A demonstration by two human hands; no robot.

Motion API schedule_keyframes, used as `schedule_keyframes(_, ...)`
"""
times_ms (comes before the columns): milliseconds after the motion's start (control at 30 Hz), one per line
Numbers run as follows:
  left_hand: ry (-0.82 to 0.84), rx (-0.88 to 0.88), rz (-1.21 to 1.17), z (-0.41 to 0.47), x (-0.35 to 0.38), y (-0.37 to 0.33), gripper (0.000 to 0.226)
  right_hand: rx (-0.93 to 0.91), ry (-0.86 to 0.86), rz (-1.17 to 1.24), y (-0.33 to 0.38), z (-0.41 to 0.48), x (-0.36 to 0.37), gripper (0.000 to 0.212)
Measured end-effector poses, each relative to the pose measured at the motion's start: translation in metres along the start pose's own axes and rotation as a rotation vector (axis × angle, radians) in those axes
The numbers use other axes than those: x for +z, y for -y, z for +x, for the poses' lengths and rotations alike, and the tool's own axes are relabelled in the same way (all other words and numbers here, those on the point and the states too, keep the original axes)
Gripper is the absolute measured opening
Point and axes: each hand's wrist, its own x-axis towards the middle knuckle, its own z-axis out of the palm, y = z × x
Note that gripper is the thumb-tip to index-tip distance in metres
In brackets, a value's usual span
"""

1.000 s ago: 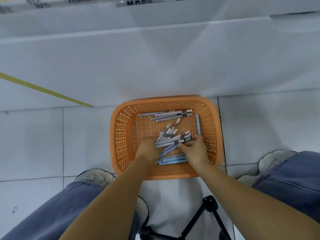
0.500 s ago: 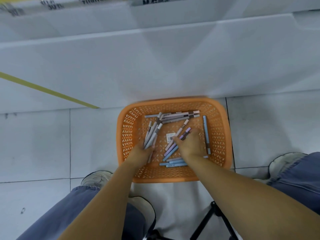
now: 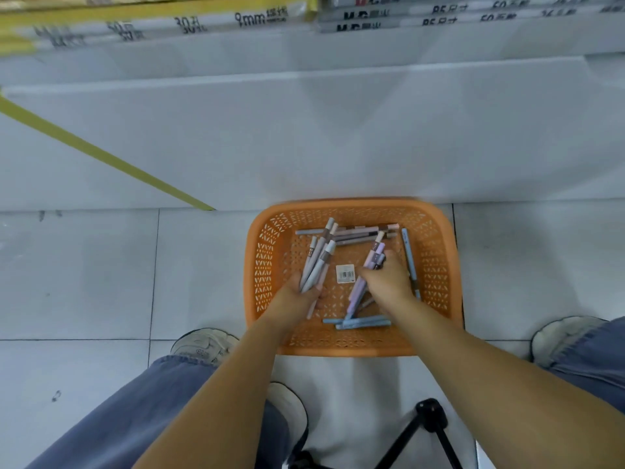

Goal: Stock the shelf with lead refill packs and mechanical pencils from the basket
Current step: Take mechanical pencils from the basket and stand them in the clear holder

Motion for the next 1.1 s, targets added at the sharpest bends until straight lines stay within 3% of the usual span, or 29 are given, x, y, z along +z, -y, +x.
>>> schedule_keyframes(100,0.023,0.052,-0.016,-0.011,0.005,-0.015,0.022,-0.047,0.234,0.120,0.016,-0.008,-0.032,0.036)
schedule_keyframes(167,0.069,0.119,-0.042,-0.025,0.011,-0.030,0.018,-0.119,0.300,0.157,0.028,-0.015,-0.051,0.039)
schedule_keyframes(367,0.155,0.342,-0.093,-0.076,0.027,-0.081,0.029,-0.380,0.342,0.198,0.073,-0.056,-0.087,0.042)
schedule_keyframes(667,0.080,0.598,-0.039,-0.161,0.020,-0.139,0.031,-0.690,0.339,0.276,0.128,-0.142,-0.127,0.035)
schedule_keyframes(767,0.065,0.673,-0.045,-0.191,0.020,-0.158,0.023,-0.756,0.306,0.319,0.149,-0.165,-0.131,0.033)
schedule_keyframes(933,0.083,0.737,-0.105,-0.225,0.022,-0.181,0.039,-0.833,0.282,0.356,0.176,-0.200,-0.132,0.038)
schedule_keyframes(1100,0.207,0.703,-0.209,-0.244,0.016,-0.190,0.034,-0.819,0.396,0.380,0.190,-0.219,-0.146,0.027)
